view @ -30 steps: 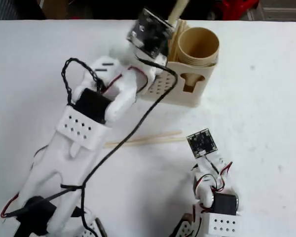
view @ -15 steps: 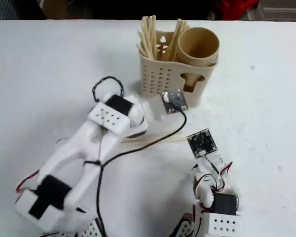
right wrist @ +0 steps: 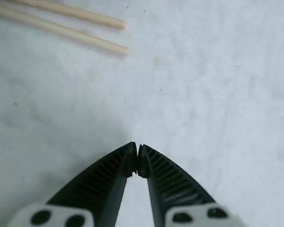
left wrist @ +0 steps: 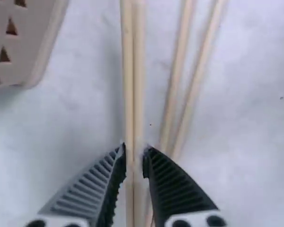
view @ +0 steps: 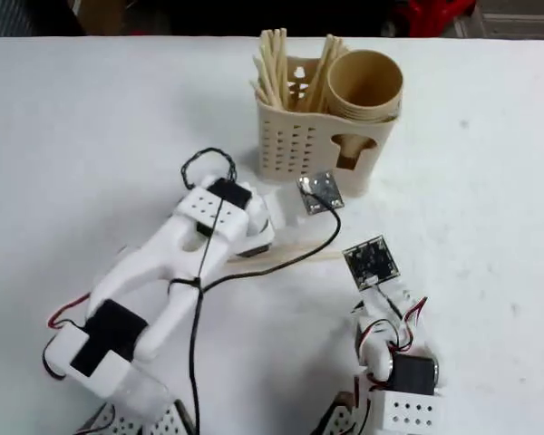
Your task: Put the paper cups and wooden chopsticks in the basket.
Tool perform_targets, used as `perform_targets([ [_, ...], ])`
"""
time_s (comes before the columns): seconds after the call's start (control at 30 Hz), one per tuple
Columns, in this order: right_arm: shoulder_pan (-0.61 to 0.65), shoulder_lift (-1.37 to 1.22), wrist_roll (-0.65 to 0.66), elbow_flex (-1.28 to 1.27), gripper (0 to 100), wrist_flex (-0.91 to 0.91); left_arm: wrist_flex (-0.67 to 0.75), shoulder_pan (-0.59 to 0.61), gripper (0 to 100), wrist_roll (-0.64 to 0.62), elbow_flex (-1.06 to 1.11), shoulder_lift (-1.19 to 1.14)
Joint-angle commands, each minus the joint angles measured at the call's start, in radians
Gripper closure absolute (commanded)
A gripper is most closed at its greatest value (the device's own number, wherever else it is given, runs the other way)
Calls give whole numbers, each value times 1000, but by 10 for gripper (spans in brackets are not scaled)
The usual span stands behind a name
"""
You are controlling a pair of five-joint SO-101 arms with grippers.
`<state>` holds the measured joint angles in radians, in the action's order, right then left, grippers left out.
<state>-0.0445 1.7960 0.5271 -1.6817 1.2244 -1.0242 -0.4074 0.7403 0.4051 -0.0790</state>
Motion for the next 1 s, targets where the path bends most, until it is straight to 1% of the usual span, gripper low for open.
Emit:
perform_targets([
  [0.0,-5,7,12,-8,981,2,15,12,954,5,-12,4],
  [0.27,-5,7,12,-8,981,2,9,10,953,2,-12,5],
  [0.33,-5,7,12,-8,981,2,-15,10,935,0,-18,5],
  [0.4,-5,7,12,-8,981,2,-55,13,916,-32,-48,5],
  [0.47,-5,7,12,-8,981,2,-78,21,921,-55,-91,5],
  [0.6,-5,7,12,-8,981,2,-83,22,921,-60,-160,-2],
  [0.7,-5,7,12,-8,981,2,-69,22,921,-58,-172,-5],
  [0.8,-5,7,12,-8,981,2,-5,27,919,-55,-146,-21],
  [0.97,-5,7,12,-8,981,2,40,45,918,-9,-164,-166],
])
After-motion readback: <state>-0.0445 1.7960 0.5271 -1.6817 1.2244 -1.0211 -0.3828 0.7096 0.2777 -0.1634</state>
